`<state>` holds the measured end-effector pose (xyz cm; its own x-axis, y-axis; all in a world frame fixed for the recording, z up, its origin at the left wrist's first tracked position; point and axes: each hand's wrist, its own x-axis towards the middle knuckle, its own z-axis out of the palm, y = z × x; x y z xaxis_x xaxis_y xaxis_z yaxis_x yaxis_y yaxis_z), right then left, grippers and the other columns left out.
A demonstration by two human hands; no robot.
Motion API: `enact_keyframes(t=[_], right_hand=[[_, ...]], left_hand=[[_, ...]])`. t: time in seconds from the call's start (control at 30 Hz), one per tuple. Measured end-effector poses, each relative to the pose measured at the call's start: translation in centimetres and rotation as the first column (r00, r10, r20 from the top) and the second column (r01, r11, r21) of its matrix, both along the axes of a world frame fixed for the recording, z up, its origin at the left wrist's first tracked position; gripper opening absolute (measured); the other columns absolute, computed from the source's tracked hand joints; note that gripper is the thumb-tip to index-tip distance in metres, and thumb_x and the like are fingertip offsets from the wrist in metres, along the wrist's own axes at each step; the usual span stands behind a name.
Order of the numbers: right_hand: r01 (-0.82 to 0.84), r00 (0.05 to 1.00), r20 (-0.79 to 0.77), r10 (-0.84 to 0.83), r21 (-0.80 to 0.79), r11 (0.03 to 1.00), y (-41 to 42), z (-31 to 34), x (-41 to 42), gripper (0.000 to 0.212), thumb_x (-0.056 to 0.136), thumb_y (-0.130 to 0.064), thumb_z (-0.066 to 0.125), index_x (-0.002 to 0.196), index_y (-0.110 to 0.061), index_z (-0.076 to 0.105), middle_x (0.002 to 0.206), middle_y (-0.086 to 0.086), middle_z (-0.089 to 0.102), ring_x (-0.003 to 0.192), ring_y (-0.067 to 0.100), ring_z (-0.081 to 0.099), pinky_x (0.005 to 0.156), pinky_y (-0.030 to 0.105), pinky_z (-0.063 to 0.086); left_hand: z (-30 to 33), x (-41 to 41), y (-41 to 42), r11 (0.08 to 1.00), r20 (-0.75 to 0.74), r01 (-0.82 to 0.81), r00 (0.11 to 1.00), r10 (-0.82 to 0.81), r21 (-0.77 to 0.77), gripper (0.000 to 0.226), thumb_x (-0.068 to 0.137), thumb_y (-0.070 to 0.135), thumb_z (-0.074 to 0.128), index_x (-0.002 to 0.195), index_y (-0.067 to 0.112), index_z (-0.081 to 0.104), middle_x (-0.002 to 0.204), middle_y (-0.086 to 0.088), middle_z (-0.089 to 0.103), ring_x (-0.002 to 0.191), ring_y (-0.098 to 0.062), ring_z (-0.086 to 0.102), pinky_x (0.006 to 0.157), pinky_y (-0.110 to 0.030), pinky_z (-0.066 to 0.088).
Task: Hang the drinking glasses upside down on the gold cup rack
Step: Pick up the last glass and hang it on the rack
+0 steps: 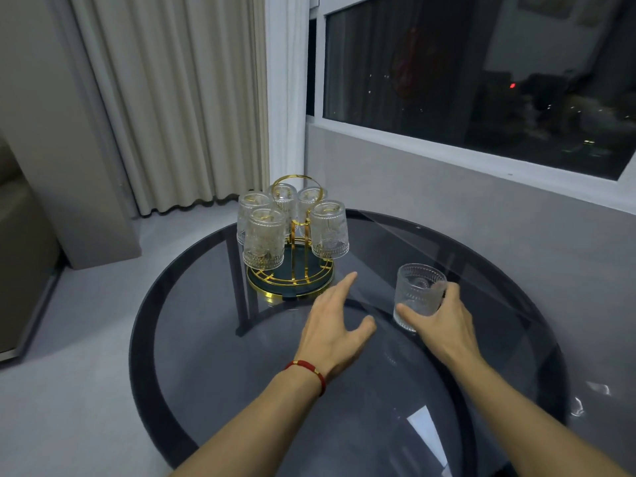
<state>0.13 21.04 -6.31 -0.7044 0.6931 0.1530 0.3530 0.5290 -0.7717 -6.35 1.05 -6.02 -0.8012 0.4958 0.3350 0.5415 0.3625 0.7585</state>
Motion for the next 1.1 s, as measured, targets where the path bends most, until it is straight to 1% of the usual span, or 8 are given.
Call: enact_keyframes(t=[0.33,0.43,0.53,0.6,0.7,0.87,0.97,1.1], right_hand=[[-0.468,0.879,-0.032,0.476,0.135,0.873,-3.8,1.0,1.2,0.085,0.058,-0.061,0.088,0.133,-0.051,0.049,0.123,-0.014,0.054,0.118,0.007,0.059,0.095,0.038,0.059],[-0.49,0.866,-0.159,0.475,-0.081,0.868,-4.3,1.1,0.6,0.084,0.061,-0.062,0.09,0.135,-0.052,0.053,0.134,-0.01,0.059,0.126,0.009,0.062,0.102,0.04,0.056],[-0.558,0.829,-0.351,0.435,-0.569,0.605,-5.3,0.9,-0.2,0.068,0.082,-0.062,0.075,0.142,-0.036,0.055,0.143,0.006,0.067,0.125,0.029,0.07,0.105,0.054,0.054],[-0.575,0.817,-0.416,0.4,-0.642,0.507,-6.4,1.0,-0.7,0.051,0.098,-0.054,0.063,0.14,-0.025,0.06,0.137,0.013,0.072,0.12,0.037,0.072,0.097,0.056,0.058],[-0.547,0.829,-0.494,0.263,-0.615,0.569,-7.9,1.8,-1.4,0.052,0.091,-0.042,0.069,0.136,-0.016,0.062,0.131,0.014,0.075,0.117,0.033,0.074,0.088,0.044,0.064],[-0.29,0.881,-0.435,0.187,-0.185,0.939,-8.9,5.4,-2.8,0.059,0.088,-0.039,0.08,0.142,-0.034,0.055,0.134,-0.003,0.069,0.12,0.016,0.067,0.1,0.044,0.057],[-0.206,0.872,-0.456,0.178,-0.011,0.979,-9.5,8.2,-3.8,0.067,0.084,-0.046,0.082,0.144,-0.038,0.053,0.128,-0.011,0.066,0.11,0.001,0.065,0.094,0.036,0.056],[-0.198,0.881,-0.416,0.227,0.113,0.974,-10.8,11.4,-6.4,0.069,0.082,-0.043,0.085,0.146,-0.029,0.06,0.142,-0.002,0.068,0.129,0.018,0.065,0.108,0.045,0.054]], left_hand=[[1.2,0.0,-0.2,0.969,0.259,0.003,0.963,-0.069,0.249,0.096,0.069,0.055,0.082,0.151,0.034,0.037,0.131,0.019,0.055,0.116,0.009,0.055,0.093,-0.012,0.047],[1.9,-0.5,-0.9,0.902,0.332,-0.112,0.943,-0.037,0.417,0.078,0.069,0.044,0.087,0.139,0.033,0.053,0.12,0.022,0.06,0.109,0.005,0.062,0.084,-0.024,0.06],[2.6,-0.9,-1.9,0.809,0.467,-0.216,0.881,-0.081,0.547,0.066,0.07,0.037,0.087,0.129,0.029,0.058,0.123,0.005,0.058,0.114,-0.02,0.065,0.072,-0.044,0.065],[2.8,-1.2,-2.3,0.793,0.508,-0.24,0.856,-0.1,0.56,0.061,0.073,0.035,0.084,0.127,0.028,0.057,0.127,-0.006,0.056,0.111,-0.025,0.067,0.07,-0.046,0.065],[2.5,-2.0,-3.1,0.776,0.527,-0.22,0.834,-0.165,0.592,0.055,0.084,0.029,0.08,0.132,0.024,0.053,0.126,-0.012,0.058,0.098,-0.016,0.073,0.073,-0.042,0.065],[-0.2,-4.3,-5.0,0.949,0.099,-0.256,0.965,0.242,0.182,0.039,0.095,0.04,0.053,0.131,0.027,0.06,0.132,0.006,0.06,0.12,-0.009,0.055,0.102,-0.041,0.049],[-2.6,-5.5,-5.7,0.924,-0.136,-0.236,0.97,0.203,-0.3,0.065,0.092,0.038,0.057,0.153,0.03,0.037,0.166,0.001,0.026,0.153,-0.02,0.019,0.121,-0.047,0.028],[-4.3,-6.5,-6.0,0.884,-0.209,-0.225,0.966,0.15,-0.41,0.073,0.092,0.045,0.053,0.158,0.032,0.025,0.17,0.0,0.015,0.155,-0.022,0.014,0.124,-0.047,0.016]])
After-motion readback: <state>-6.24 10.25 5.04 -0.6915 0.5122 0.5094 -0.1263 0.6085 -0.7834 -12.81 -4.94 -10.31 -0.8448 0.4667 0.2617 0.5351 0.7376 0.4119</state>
